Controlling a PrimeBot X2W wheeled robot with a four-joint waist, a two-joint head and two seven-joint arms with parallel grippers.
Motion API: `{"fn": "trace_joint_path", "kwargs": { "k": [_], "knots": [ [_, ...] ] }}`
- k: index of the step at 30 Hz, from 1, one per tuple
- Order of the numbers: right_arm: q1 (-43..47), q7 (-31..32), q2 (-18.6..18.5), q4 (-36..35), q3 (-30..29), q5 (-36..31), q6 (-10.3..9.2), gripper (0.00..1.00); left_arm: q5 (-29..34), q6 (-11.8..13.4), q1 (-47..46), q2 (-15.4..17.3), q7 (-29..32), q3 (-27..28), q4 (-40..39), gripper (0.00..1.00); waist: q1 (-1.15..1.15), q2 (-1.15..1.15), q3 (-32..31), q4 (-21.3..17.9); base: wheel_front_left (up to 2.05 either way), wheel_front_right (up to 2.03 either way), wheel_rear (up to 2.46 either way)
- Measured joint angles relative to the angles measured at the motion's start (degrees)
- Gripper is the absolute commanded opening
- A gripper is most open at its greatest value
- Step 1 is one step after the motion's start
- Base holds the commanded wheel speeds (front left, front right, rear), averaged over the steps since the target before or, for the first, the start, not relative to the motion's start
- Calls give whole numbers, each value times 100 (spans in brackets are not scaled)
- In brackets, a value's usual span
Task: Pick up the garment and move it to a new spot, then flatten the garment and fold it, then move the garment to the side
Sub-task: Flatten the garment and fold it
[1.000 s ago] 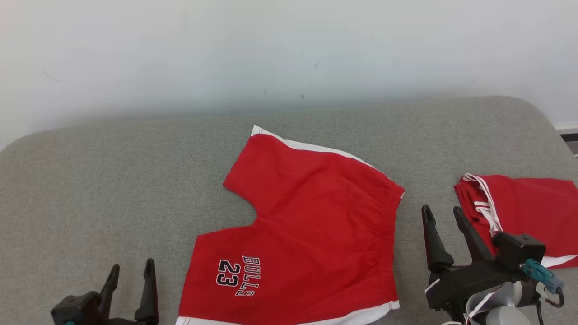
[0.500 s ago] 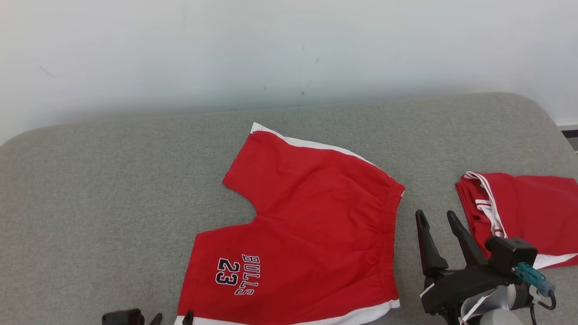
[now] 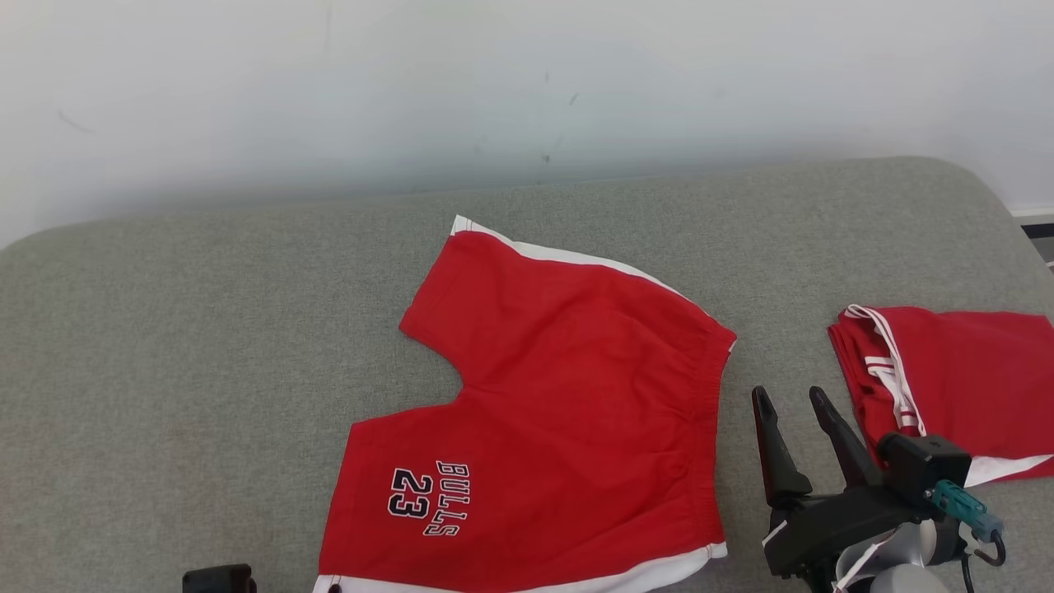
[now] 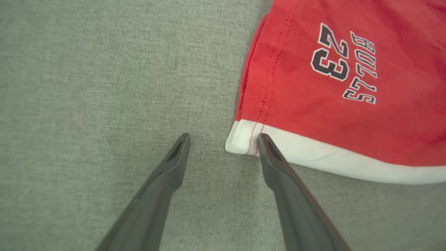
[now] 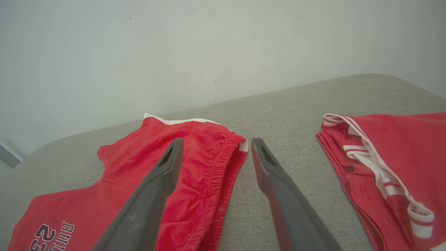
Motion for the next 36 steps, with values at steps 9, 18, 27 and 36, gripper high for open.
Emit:
{"fn": "trace_joint_path", "kwargs": {
  "k": [9,18,27,36],
  "knots": [
    [-100,-4,-8,23,76,-14,25,100,-1,4,-115,-26,201,14,29,10,0,0,81,-24,0,0,0],
    [-101,-4,-15,67,82,-22,47,100,-10,4,-114,-56,328,-11,-7,45,0,0,104,-43,0,0,0],
    [-101,-4,-20,163,118,-31,49,100,-211,-60,-105,-96,444,-56,-170,100,0,0,63,6,0,0,0],
    [-103,-4,-20,165,146,-51,51,100,-221,-148,-96,-75,582,-123,-198,0,0,0,79,33,0,0,0]
  ]
}}
